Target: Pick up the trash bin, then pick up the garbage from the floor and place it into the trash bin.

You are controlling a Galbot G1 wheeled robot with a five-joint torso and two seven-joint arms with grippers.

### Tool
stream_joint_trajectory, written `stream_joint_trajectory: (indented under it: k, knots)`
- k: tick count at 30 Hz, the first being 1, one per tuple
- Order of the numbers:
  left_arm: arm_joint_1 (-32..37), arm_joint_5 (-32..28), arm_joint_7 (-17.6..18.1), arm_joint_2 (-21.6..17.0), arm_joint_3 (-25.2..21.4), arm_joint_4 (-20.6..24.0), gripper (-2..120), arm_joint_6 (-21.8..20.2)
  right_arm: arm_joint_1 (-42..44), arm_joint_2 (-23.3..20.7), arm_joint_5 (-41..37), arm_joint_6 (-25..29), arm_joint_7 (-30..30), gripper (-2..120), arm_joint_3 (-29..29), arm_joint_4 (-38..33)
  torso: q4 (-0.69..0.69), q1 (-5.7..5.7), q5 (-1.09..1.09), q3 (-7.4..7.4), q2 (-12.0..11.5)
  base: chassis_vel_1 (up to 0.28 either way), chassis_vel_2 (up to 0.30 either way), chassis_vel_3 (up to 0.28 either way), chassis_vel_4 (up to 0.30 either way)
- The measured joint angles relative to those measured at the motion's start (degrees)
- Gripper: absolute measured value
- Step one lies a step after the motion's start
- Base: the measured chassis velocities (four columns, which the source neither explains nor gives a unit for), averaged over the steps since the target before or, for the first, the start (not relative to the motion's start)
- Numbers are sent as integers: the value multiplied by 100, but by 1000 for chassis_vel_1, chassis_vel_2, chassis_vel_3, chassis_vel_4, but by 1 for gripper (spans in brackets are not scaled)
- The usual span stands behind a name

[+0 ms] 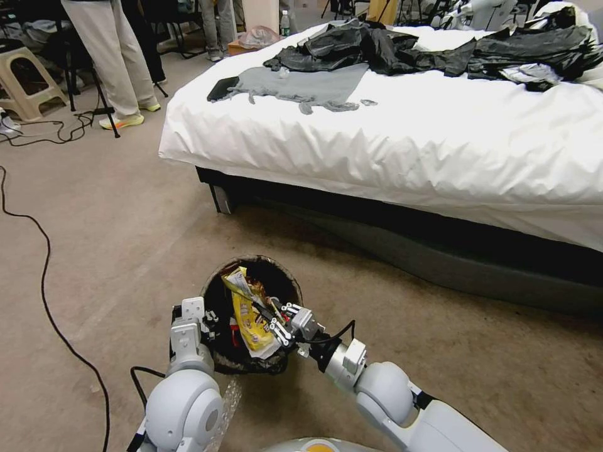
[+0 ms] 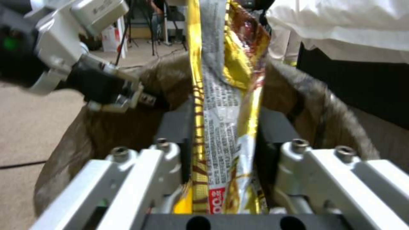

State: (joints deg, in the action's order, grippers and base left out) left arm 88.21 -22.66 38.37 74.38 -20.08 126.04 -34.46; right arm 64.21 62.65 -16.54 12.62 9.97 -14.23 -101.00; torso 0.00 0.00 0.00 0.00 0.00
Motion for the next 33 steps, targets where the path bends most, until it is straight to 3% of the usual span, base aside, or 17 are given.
stream_joint_trajectory:
  k: [13, 17, 27, 33]
  knots:
    - [-18, -19, 0, 1, -5, 0, 0, -5, 48, -172, 24, -53, 5, 74, -68, -78, 0, 0, 0, 0, 0, 0, 0, 0, 0]
    - [-30, -27, 0, -14, -8, 0, 0, -6, 80, -239, 27, -68, 11, 93, -60, -127, 0, 0, 0, 0, 0, 0, 0, 0, 0]
    - [-46, -37, 1, -29, -9, -44, 0, -9, 108, -307, 54, -69, 29, 100, -9, -274, 0, 0, 0, 0, 0, 0, 0, 0, 0]
    - [-57, -47, 1, -82, -33, -164, 0, -10, 226, -246, 194, 36, -84, 100, 367, -921, 0, 0, -1, 0, 0, 0, 0, 0, 0]
